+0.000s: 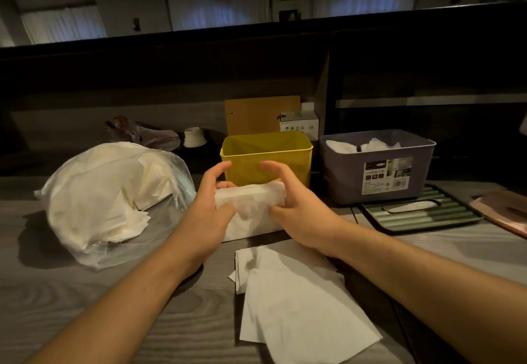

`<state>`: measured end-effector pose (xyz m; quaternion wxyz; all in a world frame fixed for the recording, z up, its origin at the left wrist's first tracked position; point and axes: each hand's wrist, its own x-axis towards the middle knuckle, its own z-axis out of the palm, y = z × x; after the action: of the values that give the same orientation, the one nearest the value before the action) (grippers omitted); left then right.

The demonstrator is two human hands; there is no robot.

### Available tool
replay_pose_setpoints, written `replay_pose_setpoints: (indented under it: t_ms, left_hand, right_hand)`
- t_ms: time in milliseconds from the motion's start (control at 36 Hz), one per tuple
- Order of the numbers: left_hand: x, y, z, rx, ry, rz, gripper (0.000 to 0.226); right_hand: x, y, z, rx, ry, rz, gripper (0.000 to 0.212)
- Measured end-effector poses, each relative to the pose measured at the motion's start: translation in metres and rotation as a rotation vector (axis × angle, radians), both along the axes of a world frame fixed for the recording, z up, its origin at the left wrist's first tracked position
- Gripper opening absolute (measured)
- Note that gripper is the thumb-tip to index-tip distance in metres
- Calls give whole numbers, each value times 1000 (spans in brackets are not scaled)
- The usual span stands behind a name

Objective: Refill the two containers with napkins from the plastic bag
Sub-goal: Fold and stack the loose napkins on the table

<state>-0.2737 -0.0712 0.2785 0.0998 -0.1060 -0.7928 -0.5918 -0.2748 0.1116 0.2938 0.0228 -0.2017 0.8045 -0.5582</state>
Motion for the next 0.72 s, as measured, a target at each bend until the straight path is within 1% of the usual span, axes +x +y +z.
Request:
replay_pose_setpoints:
  t_ms: [139, 222, 278, 333, 389, 444, 472, 528, 583, 667, 722]
  left_hand:
    - [4, 1, 4, 45, -16, 24, 50]
    - [5, -1, 4, -39, -24, -6, 53]
    - [7, 0, 4, -56, -26, -17, 48]
    - [8, 1, 4, 23, -37, -33, 35]
    - [8, 2, 5, 115, -70, -28, 27]
    - [8, 2, 6, 206, -112, -17, 27]
    - [8, 3, 7, 242, -130, -19, 32]
    - [8, 4, 8, 294, -164, -39, 44]
    - [10, 5, 9, 330, -190, -87, 48]
    - [12, 8, 9, 367, -222, -159, 46]
    - [12, 7, 8, 390, -236, -176, 40]
  right_hand:
    - [-3, 4, -1, 51, 28, -65, 68]
    - [-6, 8, 0, -36, 55, -96, 67]
    - [-10, 8, 2, -155, 37, -118, 67]
    - [-14, 8, 4, -317, -72, -127, 69]
    - [-17, 8, 5, -480, -249, -97, 69]
    - [-17, 6, 6, -588, -375, -40, 65]
    - [-16, 5, 5, -613, -390, -28, 64]
    - [-15, 3, 5, -629, -358, -55, 62]
    - [-14, 1, 7, -610, -289, -109, 59]
    - [-12, 2, 14, -518, -187, -184, 60]
    - [-9, 6, 26, -496, -146, -197, 61]
